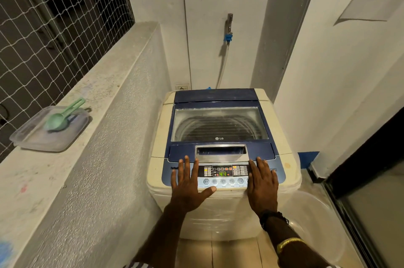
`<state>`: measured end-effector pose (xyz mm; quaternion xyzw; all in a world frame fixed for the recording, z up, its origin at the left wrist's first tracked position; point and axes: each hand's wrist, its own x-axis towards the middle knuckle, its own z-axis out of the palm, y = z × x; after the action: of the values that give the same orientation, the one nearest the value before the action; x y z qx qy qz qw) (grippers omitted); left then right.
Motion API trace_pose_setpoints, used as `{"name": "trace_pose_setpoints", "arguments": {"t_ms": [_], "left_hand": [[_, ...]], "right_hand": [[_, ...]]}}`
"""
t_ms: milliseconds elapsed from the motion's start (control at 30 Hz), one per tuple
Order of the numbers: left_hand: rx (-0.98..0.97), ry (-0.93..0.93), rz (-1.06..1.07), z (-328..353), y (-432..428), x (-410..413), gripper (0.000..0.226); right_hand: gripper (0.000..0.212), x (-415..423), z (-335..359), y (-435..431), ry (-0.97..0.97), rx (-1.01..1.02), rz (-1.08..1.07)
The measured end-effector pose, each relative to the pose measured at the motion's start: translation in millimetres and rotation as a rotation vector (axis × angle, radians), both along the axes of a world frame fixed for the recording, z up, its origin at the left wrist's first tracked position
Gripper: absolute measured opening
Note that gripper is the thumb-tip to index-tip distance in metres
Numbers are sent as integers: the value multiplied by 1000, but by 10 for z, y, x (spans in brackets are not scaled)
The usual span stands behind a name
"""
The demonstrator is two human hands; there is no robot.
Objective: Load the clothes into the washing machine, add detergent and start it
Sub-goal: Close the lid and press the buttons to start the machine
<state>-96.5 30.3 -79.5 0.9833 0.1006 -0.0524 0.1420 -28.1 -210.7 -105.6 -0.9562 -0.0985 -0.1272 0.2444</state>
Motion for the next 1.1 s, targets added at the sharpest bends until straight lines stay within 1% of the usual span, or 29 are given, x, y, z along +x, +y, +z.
{"name": "trace_pose_setpoints", "arguments": {"t_ms": [133, 333, 600, 800, 1100], "left_hand": [[-23, -14, -1, -2, 0, -1, 119], [-8, 2, -3, 1, 5, -3, 116], [-12, 2, 0, 2, -1, 8, 119], [-4, 4, 0, -5, 4, 2, 117], [0, -10, 3, -38, 16, 11, 120]], "right_hand": [[54, 9, -21, -4, 9, -7, 3], [54, 2, -8, -2, 14, -7, 1], [59, -8, 0, 3, 7, -1, 1], [55, -7, 14, 15, 5, -6, 0], [61, -2, 16, 16, 18, -10, -2]]}}
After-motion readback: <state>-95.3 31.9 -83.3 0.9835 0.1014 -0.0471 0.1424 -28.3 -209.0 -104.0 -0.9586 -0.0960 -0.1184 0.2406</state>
